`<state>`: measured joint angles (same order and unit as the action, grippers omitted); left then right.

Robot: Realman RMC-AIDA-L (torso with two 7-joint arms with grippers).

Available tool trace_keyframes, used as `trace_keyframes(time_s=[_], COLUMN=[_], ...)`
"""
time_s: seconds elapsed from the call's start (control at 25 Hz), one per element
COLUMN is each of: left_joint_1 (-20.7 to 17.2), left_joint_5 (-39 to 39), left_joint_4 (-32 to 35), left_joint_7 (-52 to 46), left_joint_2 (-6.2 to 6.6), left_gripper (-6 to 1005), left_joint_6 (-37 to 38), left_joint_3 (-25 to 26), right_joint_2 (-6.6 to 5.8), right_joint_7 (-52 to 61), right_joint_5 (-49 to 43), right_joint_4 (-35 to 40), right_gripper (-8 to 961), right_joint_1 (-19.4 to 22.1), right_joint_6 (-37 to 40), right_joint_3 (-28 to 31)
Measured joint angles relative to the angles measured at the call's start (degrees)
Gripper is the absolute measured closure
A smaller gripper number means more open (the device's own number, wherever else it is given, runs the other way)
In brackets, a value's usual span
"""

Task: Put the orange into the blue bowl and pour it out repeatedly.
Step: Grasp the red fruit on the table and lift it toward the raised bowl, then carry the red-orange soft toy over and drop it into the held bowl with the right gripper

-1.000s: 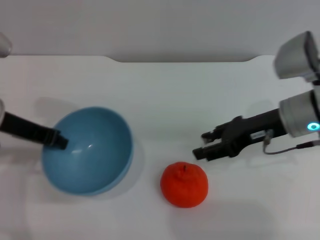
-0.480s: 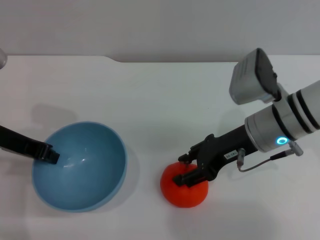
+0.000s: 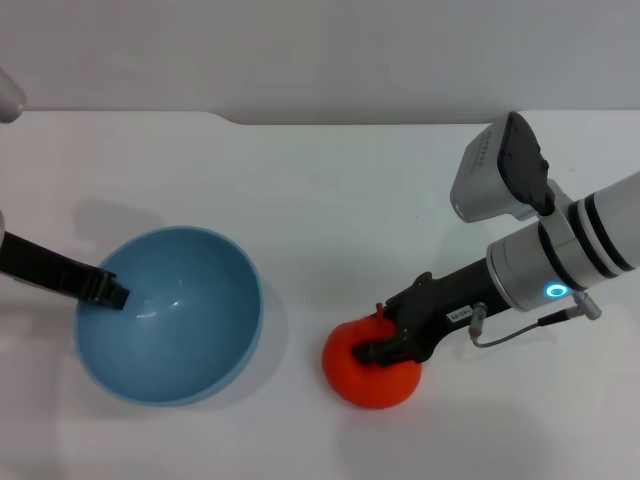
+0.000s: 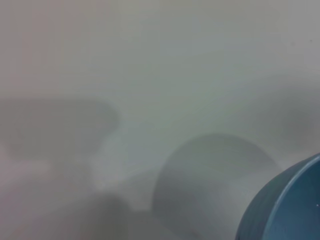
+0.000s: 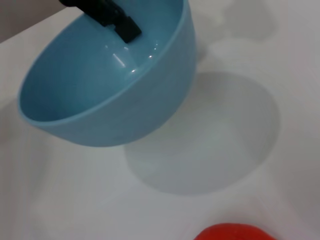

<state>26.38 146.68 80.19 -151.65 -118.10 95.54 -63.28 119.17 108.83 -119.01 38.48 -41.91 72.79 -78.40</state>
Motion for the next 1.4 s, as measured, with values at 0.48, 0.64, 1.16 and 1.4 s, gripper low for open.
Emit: trace_keyframes(time_s=[0.48, 0.64, 1.16, 1.4], left_joint_1=[1.9, 2.8, 10.5, 13.7], left_joint_5=[-0.8, -0.8, -0.2, -0.8], left_joint_4=[-0.8, -1.6, -11.2, -13.5], left_joint_7=[-0.1, -0.1, -0.2, -4.5], left_joint_2=[0.01, 0.03, 0.03, -0.34], left_gripper=[999, 1000, 999, 1000], left_joint_6=[-0.5, -1.0, -4.7, -10.0], left_joint_3=[-1.1, -2.3, -9.7, -18.9], right_joint_2=[-0.32, -0.51, -0.48, -0.44], right_joint_7=[-0.1, 0.0, 0.3, 0.1], right_joint_5=[0.0, 0.1, 4.7, 9.1], right_joint_4=[0.7, 2.7, 25.5, 34.5], right_gripper=[702, 796, 887, 909], right_joint_1=[1.1, 3.0, 17.2, 17.2], right_joint_6=[-0.4, 0.2, 13.0, 24.7], right_joint_3=[2.2, 5.3, 16.9, 20.4])
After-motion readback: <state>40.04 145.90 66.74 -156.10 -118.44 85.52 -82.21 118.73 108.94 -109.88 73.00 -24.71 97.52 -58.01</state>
